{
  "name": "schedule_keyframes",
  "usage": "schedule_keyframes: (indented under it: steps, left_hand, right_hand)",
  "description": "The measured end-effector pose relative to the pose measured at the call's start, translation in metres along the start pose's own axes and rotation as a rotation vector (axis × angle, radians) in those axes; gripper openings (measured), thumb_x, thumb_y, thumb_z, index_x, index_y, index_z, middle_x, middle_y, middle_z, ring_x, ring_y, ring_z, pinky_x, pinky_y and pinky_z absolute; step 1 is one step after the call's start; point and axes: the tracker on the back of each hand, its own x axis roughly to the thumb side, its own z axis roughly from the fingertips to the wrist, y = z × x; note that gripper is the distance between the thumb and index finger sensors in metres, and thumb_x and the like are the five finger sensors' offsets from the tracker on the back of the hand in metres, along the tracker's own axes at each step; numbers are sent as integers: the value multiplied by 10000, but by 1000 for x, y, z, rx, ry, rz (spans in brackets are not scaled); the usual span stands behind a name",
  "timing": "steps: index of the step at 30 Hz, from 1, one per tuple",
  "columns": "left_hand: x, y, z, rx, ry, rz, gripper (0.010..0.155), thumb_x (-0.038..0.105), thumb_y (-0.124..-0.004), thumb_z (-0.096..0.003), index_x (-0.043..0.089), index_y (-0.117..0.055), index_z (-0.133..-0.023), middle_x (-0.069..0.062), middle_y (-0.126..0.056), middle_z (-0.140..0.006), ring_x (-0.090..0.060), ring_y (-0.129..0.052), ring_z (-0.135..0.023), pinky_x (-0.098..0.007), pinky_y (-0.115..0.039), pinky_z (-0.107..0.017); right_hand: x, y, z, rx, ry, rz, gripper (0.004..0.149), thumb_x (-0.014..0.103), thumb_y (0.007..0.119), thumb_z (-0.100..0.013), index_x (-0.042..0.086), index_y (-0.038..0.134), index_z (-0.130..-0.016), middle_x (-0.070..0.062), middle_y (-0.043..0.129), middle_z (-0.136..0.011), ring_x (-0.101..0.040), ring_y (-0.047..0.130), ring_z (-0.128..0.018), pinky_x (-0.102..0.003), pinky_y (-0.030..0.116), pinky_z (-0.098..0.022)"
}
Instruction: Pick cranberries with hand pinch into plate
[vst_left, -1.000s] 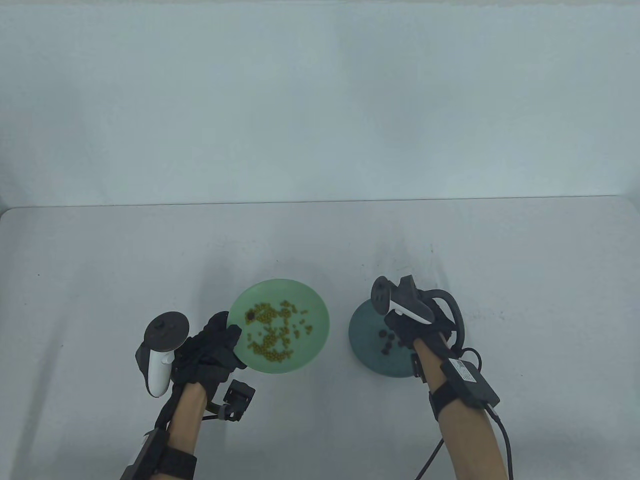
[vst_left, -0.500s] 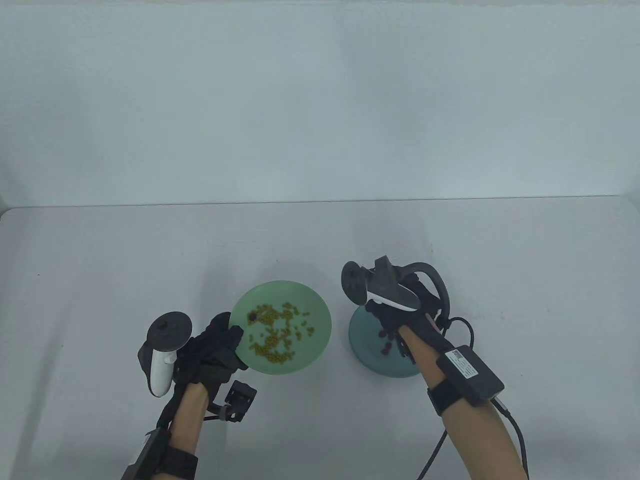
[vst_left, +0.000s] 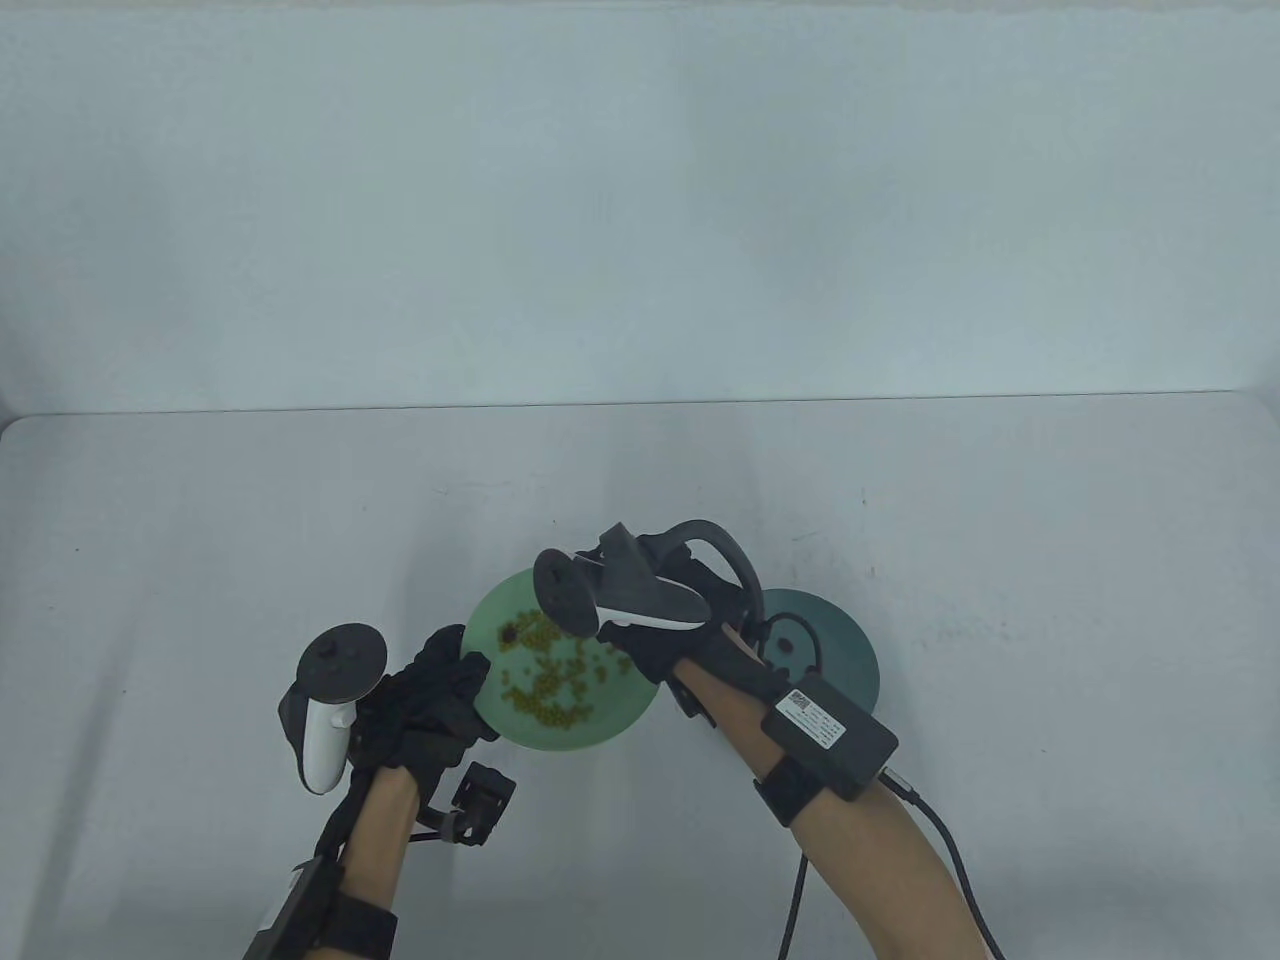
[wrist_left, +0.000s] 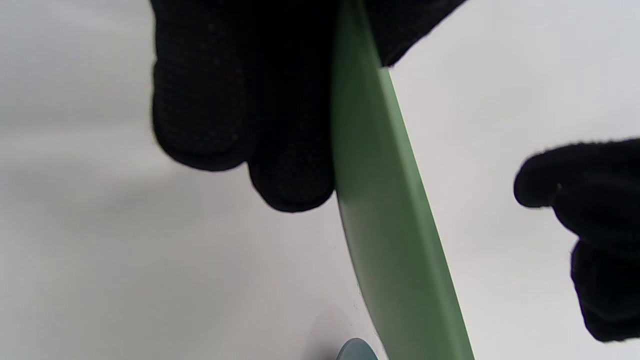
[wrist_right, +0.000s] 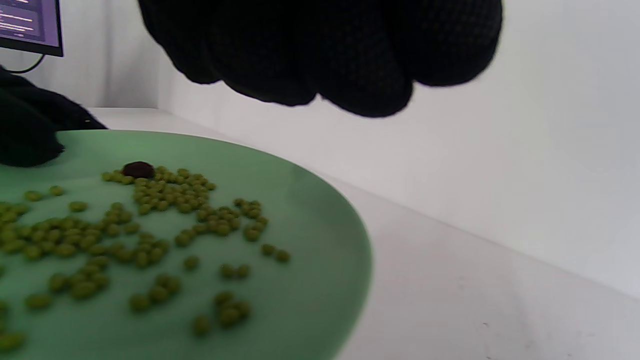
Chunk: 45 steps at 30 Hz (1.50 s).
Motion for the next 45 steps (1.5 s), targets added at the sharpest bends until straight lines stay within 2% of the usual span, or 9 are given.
schedule_keyframes:
  steps: [14, 24, 26, 29, 33, 45]
  left_hand:
    - [0, -2, -1, -12, -4, -4, 573, 214, -678, -585, -42, -495, -1062, -180, -837, -824, -200, -1104, -502, -353, -954, -422]
    - [1, -2, -1, -15, -7, -2, 573, 214, -678, -585, -44, -494, -1062, -182, -836, -825, -202, -1104, -501, -354, -954, -422]
    - [1, -2, -1, -14, -5, -4, 572, 214, -678, -585, -43, -494, -1062, -181, -837, -824, -200, -1105, -501, -354, -954, -422]
    - [1, -2, -1, -14, -5, -2, 572, 214, -678, -585, -42, -494, -1062, -181, -837, -824, -201, -1104, -502, -354, -953, -423]
    - [1, -3, -1, -16, -6, -2, 571, 214, -678, -585, -42, -495, -1062, -181, -837, -824, -201, -1105, -501, -353, -954, -422]
    - [1, -3, -1, -22, -5, -2, 572, 213, -678, -585, -43, -495, -1062, -183, -838, -823, -202, -1104, -501, -354, -954, -421]
  right_hand:
    - [41, 26, -17, 99, -100, 7, 484, 436, 728, -549, 258, 733, -999, 127, 929, -491, -74, 969, -392, -326, 871, -389]
    - [46, 31, -19, 140, -118, 32, 480, 429, 727, -552, 264, 727, -1003, 125, 929, -493, -75, 968, -397, -327, 870, -392]
    - [45, 29, -18, 188, -145, -3, 454, 427, 728, -553, 262, 761, -975, 124, 929, -495, -77, 968, -400, -328, 869, -396]
    - [41, 21, -15, 125, -135, -38, 437, 426, 734, -550, 260, 787, -951, 122, 930, -490, -78, 968, -395, -328, 869, -393]
    - [39, 15, -15, 106, -113, -30, 442, 441, 745, -540, 235, 812, -925, 121, 931, -488, -76, 967, -393, -327, 869, -390]
    - [50, 32, -24, 117, -121, 24, 442, 451, 755, -527, 243, 818, -912, 120, 931, -492, -79, 966, -394, -328, 868, -393]
